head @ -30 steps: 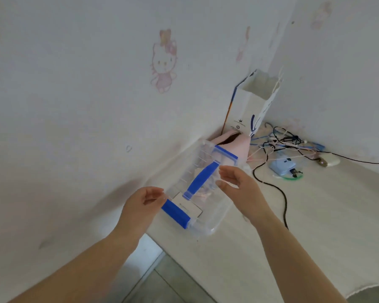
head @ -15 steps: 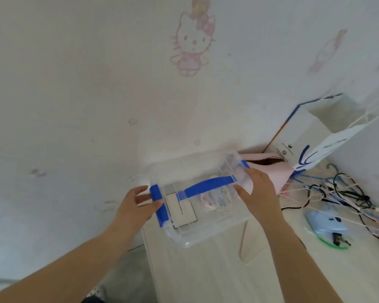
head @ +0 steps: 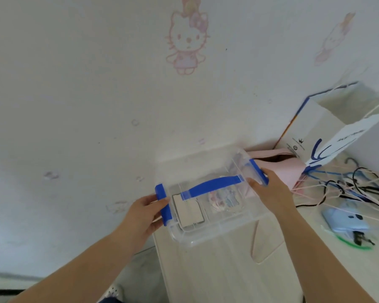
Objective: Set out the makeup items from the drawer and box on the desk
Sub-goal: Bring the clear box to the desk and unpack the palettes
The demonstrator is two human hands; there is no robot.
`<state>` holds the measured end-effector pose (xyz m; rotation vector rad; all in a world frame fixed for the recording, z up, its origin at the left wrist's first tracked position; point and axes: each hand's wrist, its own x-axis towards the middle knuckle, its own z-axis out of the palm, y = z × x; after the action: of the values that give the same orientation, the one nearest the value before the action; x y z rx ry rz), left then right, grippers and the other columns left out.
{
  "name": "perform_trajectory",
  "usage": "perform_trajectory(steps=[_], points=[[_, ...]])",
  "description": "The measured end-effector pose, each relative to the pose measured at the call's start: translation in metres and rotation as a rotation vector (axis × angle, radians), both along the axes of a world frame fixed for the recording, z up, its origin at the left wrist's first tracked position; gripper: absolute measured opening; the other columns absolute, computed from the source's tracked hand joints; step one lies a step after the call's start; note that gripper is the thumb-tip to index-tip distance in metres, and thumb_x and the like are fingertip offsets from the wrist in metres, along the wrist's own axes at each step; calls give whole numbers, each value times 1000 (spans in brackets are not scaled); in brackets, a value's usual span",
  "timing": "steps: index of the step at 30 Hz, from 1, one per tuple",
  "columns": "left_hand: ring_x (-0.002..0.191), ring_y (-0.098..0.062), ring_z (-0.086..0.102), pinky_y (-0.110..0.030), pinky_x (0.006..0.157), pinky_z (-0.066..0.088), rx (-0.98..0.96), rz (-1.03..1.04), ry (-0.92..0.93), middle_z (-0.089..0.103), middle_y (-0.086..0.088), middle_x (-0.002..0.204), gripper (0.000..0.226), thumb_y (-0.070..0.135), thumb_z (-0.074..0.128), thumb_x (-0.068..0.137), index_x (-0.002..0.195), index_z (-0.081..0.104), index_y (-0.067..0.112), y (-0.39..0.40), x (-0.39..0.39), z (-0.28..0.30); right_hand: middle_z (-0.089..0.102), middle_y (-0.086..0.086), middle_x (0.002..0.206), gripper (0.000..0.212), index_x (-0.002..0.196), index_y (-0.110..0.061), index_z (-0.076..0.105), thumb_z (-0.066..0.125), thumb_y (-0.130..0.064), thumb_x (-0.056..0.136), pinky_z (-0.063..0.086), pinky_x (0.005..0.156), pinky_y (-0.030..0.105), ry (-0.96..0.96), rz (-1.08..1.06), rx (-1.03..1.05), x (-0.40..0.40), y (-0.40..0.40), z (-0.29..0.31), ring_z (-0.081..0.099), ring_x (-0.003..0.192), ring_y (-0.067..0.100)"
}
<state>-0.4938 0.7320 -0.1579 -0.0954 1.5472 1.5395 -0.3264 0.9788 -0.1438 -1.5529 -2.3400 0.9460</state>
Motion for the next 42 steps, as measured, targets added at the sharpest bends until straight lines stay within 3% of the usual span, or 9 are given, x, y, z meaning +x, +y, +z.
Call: perform_trajectory(steps=[4,13,19,25,29,31,34,40,42], points=[[94,-23,69,-35,77,56,-27,-54,84,74,-7,99,27,17,64,87,112,61,7,-12,-6,7,53,-3,106,54,134,-20,43,59,-43,88,39,79,29,49,-79,-32,15,-26,-3,52,91,15],[93,-19,70,-37,83,56,-24,-265,291,73,-3,103,33,26,67,85,114,61,11,-41,-46,16,61,-3,97,44,128,-25,50,61,-37,88,44,66,29,232,-329,-40,35,-99,1,58,78,10],[93,-21,70,-39,84,56,48,-553,457,74,-2,100,29,24,62,88,115,63,12,-78,-86,29,59,-9,90,40,122,-25,47,62,-37,87,45,62,30,328,-611,-13,36,-212,14,58,76,10],[81,-23,69,-45,83,54,132,-812,556,75,0,84,12,20,58,89,91,70,23,-120,-109,41,60,-4,90,38,119,-26,45,63,-36,87,44,60,31,395,-855,-40,33,-349,22,60,74,19],[76,-26,63,-45,78,53,127,-997,550,69,-18,86,28,33,58,72,86,70,12,-147,-108,37,61,-2,89,35,118,-25,46,63,-31,88,43,58,26,441,-982,-42,32,-429,22,59,71,17],[76,-26,60,-41,75,51,114,-1076,534,65,-15,82,36,35,56,68,88,68,8,-159,-103,32,63,0,89,35,119,-24,47,63,-31,88,47,63,30,472,-1081,-42,35,-469,18,59,71,18],[76,-24,57,-38,73,46,98,-1167,518,61,-14,83,36,34,57,71,91,67,6,-177,-91,25,65,3,89,29,117,-25,50,58,-33,90,49,68,36,494,-1188,-57,41,-521,11,61,72,21],[71,-23,44,-37,67,39,91,-1289,602,46,-10,77,47,39,61,72,85,56,-5,-228,-76,12,64,4,89,26,117,-24,47,56,-23,93,43,55,24,545,-1310,-79,38,-621,-7,61,69,17],[71,-24,46,-36,66,42,104,-1306,611,48,-11,76,32,30,62,84,90,61,-2,-250,-73,5,64,5,89,27,117,-24,47,58,-23,92,47,56,25,578,-1342,-86,33,-653,-13,61,69,16]])
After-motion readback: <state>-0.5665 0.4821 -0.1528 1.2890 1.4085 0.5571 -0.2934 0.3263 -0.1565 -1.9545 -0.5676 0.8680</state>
